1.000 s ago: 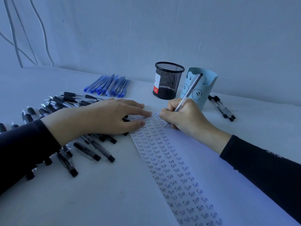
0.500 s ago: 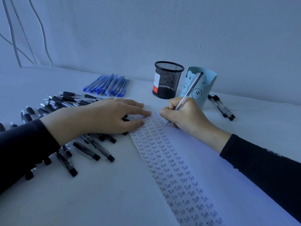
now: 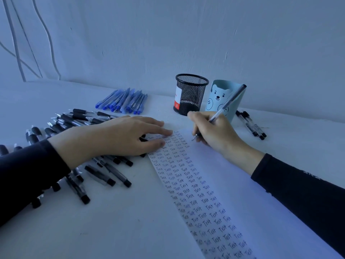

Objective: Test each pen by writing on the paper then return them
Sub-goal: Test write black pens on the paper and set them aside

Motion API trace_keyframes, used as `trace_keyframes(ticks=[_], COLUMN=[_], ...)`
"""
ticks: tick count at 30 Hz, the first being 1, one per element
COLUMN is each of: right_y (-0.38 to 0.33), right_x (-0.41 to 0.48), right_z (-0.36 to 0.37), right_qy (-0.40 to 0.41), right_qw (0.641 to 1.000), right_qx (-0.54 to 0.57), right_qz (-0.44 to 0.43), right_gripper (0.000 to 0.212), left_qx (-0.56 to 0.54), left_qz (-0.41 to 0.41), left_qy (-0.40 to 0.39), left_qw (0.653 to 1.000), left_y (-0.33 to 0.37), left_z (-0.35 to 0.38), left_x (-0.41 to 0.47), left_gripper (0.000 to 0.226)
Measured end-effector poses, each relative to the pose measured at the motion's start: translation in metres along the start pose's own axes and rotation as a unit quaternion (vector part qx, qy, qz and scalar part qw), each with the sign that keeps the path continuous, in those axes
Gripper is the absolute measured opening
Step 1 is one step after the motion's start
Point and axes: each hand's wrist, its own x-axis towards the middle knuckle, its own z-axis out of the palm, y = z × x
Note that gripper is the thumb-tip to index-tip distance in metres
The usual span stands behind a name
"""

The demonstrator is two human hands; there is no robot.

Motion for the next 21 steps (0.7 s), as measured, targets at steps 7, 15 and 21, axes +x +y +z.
trace_keyframes(ticks=[7, 15, 21], right_y=[-0.023, -0.032, -0.037], right_x=[-0.002, -0.013, -0.027], right_z=[-0.019, -0.028, -0.05], right_qy=[-0.006, -0.062, -0.038], right_qw=[0.999, 0.987, 0.982], right_qx=[0.009, 0.117, 0.161], right_qz=[0.031, 0.086, 0.09], right_gripper=[0.057, 0.048, 0.039], left_qx=[-0.004, 0.001, -0.011], left_qz=[0.003, 0.008, 0.018], left_qy=[-0.001, 0.013, 0.007], left_qw=[1.0, 1.0, 1.0], left_y=[-0.001, 0.001, -0.006], left_z=[0.0, 0.001, 0.003], left_x=[-0.001, -0.001, 0.0], left_gripper=[0.047, 0.043, 0.051])
